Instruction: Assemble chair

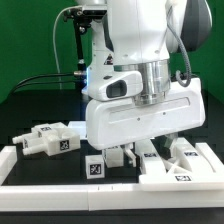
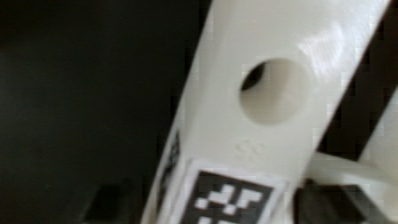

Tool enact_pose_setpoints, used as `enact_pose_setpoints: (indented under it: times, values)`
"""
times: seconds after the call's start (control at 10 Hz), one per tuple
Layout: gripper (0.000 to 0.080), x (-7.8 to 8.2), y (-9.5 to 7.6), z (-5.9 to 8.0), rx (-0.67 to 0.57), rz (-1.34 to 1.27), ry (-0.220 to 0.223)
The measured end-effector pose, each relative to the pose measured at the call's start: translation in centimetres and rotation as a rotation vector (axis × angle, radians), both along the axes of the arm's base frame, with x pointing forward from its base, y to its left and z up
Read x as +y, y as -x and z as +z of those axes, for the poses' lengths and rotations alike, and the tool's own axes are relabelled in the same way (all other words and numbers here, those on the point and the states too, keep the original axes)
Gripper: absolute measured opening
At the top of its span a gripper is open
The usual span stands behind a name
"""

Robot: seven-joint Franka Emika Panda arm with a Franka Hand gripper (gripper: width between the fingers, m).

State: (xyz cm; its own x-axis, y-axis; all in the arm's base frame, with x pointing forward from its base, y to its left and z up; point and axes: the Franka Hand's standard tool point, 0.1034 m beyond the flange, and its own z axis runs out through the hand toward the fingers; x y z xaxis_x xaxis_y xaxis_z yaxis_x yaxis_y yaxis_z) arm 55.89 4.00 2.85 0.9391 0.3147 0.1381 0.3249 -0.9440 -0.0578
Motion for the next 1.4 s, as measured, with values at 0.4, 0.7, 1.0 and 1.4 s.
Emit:
enact_pose_setpoints:
  times: [0.4,0.7,1.0,1.4]
  values:
    - [0.0312,0.0,0.0,0.0,0.0,0.0,0.0]
    - [0.031,0.0,0.0,0.0,0.0,0.0,0.0]
    - [0.031,0.14,0.35,0.28,-0.01,0.003,0.007]
    - [0.0303,0.59,0.48,0.66,0.021,-0.046,-0.002]
